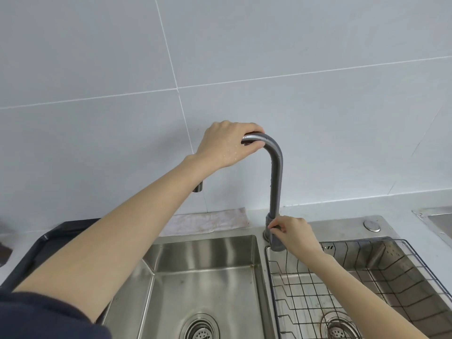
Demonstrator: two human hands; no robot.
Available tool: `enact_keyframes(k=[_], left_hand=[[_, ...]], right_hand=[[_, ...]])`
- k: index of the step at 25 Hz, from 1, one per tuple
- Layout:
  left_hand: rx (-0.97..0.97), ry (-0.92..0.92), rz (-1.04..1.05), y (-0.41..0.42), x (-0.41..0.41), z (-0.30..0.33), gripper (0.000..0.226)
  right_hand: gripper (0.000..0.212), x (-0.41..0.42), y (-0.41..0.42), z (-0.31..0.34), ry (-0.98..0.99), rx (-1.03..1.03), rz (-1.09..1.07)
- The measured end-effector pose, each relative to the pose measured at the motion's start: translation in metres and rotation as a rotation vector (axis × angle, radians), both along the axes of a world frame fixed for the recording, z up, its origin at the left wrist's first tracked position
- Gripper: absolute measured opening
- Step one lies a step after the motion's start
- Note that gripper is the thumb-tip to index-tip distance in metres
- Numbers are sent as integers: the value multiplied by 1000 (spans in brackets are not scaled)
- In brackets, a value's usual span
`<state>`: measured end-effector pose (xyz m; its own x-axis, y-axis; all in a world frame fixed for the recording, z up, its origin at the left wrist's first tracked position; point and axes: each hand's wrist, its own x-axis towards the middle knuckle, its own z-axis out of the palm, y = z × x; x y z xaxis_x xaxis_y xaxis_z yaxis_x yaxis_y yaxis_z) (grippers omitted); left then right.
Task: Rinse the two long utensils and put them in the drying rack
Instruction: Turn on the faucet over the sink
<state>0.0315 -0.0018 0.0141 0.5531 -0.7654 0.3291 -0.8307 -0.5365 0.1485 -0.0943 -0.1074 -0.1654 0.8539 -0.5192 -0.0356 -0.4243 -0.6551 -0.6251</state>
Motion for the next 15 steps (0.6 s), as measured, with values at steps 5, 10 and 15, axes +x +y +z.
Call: enact_keyframes(k=[5, 10, 15], left_hand=[[-64, -3, 8, 3, 1, -4, 29], [-64, 14, -7, 4, 1, -5, 28], [-80, 9, -23, 5, 1, -6, 30]], right_hand=[[14, -1, 2, -1, -42, 29, -37], [14, -6, 5, -1, -22, 22, -30], [15, -10, 6, 1, -16, 35, -29]])
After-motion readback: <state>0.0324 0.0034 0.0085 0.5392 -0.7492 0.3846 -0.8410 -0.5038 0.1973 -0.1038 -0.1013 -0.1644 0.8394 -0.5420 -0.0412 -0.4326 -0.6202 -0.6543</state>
